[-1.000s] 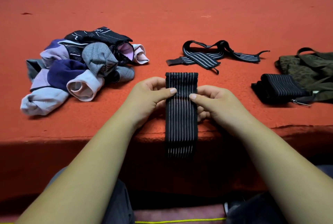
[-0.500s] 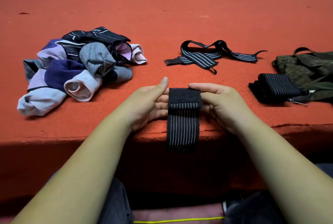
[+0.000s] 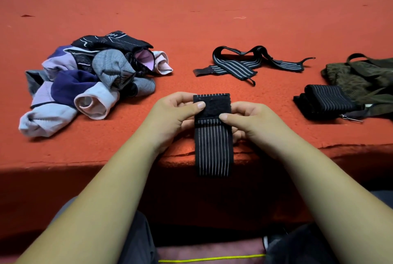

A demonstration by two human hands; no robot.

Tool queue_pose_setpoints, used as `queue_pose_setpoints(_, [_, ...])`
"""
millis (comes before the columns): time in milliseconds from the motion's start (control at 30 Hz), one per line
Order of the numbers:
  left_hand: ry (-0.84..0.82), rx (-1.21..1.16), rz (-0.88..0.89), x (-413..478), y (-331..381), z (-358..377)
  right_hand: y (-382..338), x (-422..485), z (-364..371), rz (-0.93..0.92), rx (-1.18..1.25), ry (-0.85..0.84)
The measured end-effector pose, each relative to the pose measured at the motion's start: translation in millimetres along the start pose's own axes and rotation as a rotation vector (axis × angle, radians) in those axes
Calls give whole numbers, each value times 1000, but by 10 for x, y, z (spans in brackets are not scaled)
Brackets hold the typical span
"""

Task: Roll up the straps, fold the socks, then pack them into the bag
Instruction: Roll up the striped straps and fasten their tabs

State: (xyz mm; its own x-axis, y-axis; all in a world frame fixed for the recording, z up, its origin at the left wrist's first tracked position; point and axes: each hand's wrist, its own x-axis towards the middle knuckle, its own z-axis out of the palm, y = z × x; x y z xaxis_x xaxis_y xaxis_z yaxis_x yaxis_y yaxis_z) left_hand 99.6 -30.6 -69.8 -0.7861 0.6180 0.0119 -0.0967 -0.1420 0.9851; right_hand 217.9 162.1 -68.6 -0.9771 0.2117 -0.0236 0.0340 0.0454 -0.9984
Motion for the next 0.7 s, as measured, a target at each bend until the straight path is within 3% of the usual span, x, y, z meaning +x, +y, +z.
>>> queue_pose_setpoints(200, [-29, 124, -76, 23, -57, -32, 7, 6, -5, 7, 43, 39])
queue_pose_setpoints(367, [31, 65, -43, 62, -75, -41, -6, 12, -20, 14, 11, -33])
queue_pose_setpoints(700, [87, -39, -130, 43, -17, -30, -22, 44, -59, 52, 241, 22])
